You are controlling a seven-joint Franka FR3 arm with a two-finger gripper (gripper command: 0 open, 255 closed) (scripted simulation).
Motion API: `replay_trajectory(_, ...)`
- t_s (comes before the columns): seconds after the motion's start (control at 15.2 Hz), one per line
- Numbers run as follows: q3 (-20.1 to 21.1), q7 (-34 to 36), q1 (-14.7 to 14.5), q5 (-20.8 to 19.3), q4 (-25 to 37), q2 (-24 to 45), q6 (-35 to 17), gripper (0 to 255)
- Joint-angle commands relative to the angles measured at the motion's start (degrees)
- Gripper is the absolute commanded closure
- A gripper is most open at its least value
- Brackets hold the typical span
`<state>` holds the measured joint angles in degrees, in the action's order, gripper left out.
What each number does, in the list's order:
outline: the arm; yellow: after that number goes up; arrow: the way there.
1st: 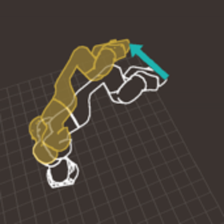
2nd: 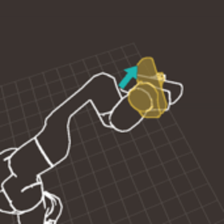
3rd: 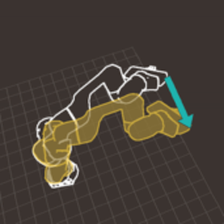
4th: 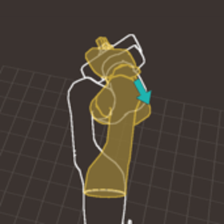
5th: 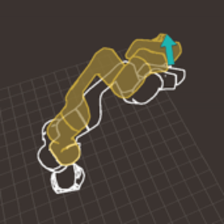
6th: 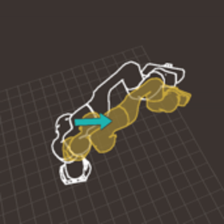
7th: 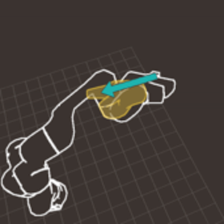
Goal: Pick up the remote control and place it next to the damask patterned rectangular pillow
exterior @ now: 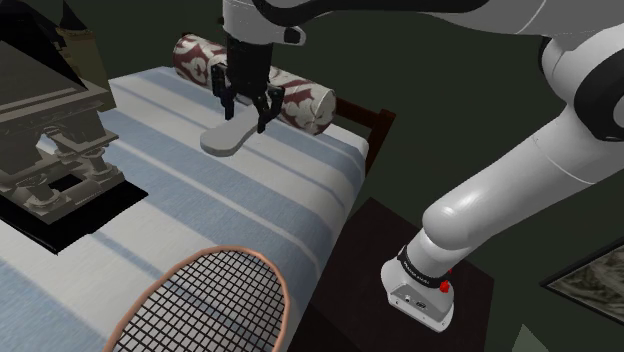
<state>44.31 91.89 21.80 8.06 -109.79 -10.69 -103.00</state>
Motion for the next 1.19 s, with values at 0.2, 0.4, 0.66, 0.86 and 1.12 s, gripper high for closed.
replay_trajectory(0.2, -0.3, 0.1, 0.2, -0.1, 4.0, 0.0, 4.0, 255)
replay_trajectory(0.4, -1.0, -0.9, 0.8, -0.7, 5.7, 0.6, 5.3, 255)
replay_trajectory(0.66, -3.3, -4.9, 2.9, -2.6, 7.4, 3.2, 5.4, 255)
replay_trajectory(0.86, -4.8, -7.7, 4.5, -4.3, 9.5, 5.7, 5.6, 255)
replay_trajectory(1.12, -6.6, -10.9, 6.3, -6.9, 13.2, 9.8, 6.2, 255)
